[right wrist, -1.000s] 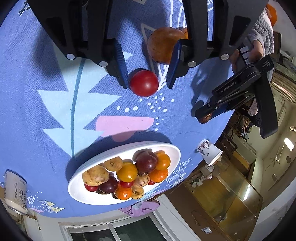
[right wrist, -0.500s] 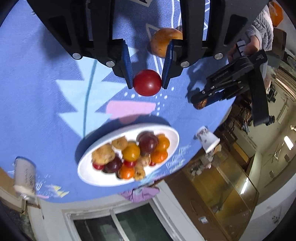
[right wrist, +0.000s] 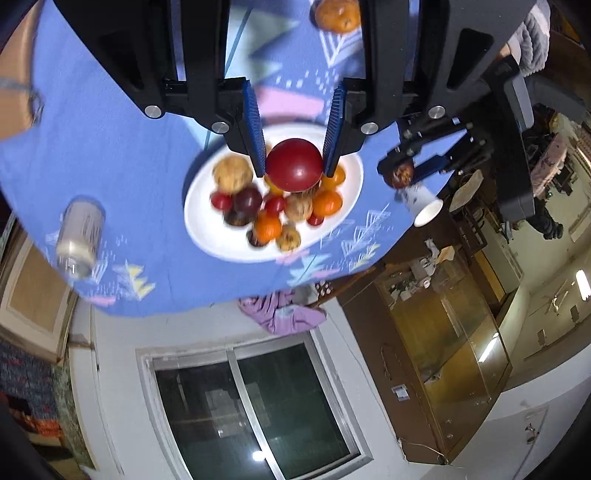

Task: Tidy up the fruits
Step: 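Lower both fruits onto the white plate and open both grippers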

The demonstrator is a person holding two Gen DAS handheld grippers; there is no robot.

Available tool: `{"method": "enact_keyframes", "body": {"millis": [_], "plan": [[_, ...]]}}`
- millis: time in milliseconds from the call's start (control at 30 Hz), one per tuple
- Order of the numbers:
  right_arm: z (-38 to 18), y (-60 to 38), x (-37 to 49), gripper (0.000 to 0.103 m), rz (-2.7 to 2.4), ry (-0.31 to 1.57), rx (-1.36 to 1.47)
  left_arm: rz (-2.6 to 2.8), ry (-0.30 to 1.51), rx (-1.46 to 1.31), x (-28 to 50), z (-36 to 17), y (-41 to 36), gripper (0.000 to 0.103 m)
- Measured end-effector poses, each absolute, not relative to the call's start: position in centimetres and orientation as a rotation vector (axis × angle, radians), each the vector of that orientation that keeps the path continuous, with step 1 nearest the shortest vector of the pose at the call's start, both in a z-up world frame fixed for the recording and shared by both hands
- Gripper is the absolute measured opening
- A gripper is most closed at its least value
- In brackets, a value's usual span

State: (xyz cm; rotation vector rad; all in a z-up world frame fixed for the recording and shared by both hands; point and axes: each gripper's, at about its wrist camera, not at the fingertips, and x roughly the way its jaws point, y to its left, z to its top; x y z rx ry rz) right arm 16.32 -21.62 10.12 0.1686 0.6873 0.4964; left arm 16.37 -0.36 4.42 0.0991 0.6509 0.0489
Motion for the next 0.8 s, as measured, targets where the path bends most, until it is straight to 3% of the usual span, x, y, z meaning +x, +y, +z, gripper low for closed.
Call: {"method": "enact_keyframes", "body": {"millis": [167, 667, 800], "plan": [[11.2, -20.2, 21.1, 0.032, 0.481, 0.692, 0.159, 0.047, 0.67, 0.079, 20.6, 4.4, -0.4, 0.043], [3.9, -16.1, 28.8, 0.032, 0.433, 0.855, 0.102, 0.047, 0.745, 0.045, 28.5, 0.4, -0.3, 0.043], [3.1, -15.9, 29.3, 0.038, 0.437, 0.879, 0.114, 0.041, 0.756, 0.05, 28.6, -0.1, -0.8, 0.065]]}}
